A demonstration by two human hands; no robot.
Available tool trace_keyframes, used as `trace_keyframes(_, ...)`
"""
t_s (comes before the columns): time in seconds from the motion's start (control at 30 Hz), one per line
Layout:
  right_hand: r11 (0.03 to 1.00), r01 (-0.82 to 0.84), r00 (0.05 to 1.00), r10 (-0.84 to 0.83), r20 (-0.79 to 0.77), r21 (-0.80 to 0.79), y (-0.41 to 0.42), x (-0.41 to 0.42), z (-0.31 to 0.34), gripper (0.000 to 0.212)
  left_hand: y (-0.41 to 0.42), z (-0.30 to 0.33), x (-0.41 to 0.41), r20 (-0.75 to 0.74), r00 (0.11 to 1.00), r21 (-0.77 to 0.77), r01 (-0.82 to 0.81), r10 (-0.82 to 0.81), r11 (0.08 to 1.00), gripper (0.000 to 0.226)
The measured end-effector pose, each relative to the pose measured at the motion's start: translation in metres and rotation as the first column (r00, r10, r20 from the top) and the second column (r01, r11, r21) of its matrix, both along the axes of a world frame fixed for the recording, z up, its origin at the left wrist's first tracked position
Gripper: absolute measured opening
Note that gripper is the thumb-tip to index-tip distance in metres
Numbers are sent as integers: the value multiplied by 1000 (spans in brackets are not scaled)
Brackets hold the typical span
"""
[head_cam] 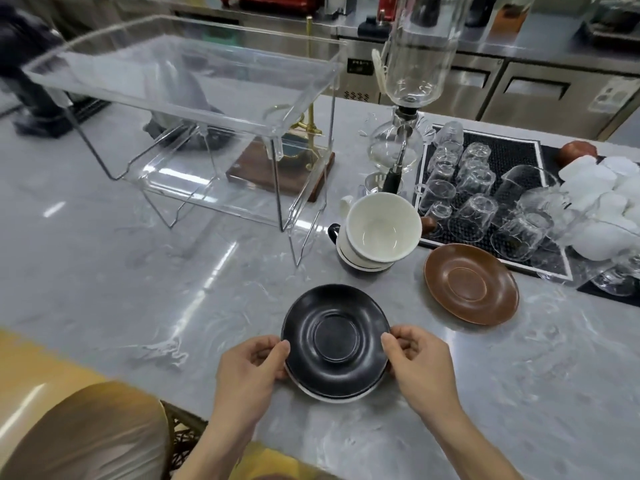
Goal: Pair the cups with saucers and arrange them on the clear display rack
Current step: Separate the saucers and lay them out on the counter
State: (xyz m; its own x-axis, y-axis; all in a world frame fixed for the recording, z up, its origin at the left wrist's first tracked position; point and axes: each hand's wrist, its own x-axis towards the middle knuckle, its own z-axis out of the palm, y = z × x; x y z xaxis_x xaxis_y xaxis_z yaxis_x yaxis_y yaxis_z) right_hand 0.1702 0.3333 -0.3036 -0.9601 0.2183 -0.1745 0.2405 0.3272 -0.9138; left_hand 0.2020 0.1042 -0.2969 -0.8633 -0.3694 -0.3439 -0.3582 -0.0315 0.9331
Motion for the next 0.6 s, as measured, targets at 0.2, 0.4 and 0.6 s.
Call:
trace_keyframes(0.2,998,-47,999,47,17,-33,-13,-2,0,7,-18,-1,3,18,1000,-33,13,-13,999,18)
trace_keyframes(0.4,995,-80,996,82,45,-52,-21,-5,-2,2,-26,-1,4,42,999,-65,-21,24,998,23)
trace_keyframes(0.6,990,-120,989,126,80,-67,-19,-12,-1,8,-31,4,-1,92,996,-78,-5,12,997,14)
